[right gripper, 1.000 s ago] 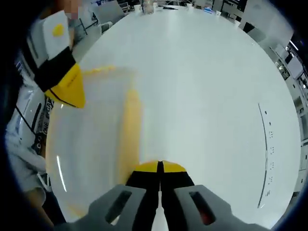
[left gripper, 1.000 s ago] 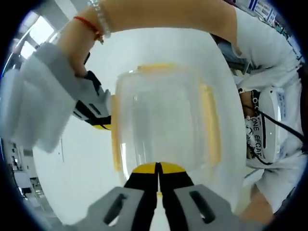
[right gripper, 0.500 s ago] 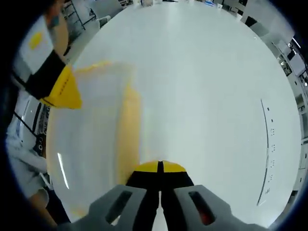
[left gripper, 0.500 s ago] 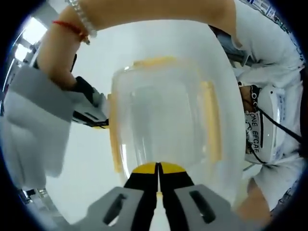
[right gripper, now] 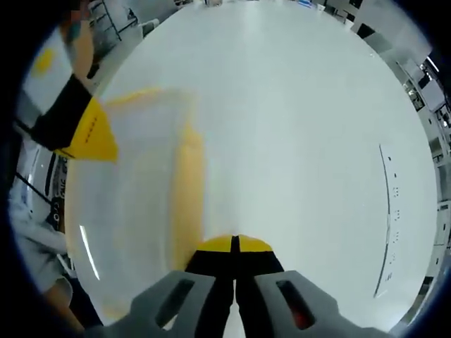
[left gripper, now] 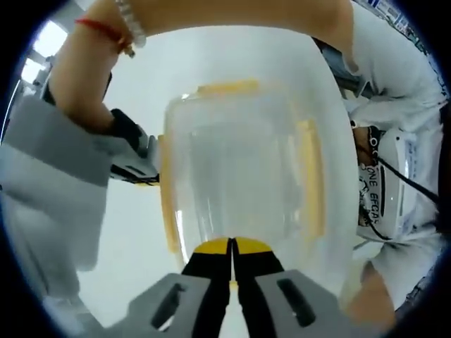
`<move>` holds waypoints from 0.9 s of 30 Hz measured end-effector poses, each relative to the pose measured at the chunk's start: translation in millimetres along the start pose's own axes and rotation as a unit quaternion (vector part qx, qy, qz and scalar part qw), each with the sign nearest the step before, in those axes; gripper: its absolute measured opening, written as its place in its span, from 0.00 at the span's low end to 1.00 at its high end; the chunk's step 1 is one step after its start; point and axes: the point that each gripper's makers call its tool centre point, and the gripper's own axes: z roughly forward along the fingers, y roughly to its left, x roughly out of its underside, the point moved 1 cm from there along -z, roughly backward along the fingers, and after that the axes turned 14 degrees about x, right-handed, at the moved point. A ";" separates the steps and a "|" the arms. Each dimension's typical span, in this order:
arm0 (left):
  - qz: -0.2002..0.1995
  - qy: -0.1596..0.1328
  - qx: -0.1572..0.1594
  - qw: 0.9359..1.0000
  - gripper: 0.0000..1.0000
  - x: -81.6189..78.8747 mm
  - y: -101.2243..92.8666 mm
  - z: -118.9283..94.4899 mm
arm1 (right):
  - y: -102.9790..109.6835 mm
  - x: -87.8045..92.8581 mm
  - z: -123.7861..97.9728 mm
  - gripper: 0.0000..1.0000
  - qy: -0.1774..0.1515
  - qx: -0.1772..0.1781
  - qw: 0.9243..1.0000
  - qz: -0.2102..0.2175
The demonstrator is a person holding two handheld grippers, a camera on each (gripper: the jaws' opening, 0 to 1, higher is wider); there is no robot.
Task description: Snap each plastic latch of the storage box into its locked position after aligning the lid with the box until every specified latch is closed and the lid sits flush.
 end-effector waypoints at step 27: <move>-0.007 -0.019 -0.010 1.000 0.00 2.2 10.7 -3.7 | 1.8 4.3 9.5 0.00 0.040 -0.063 0.997 0.025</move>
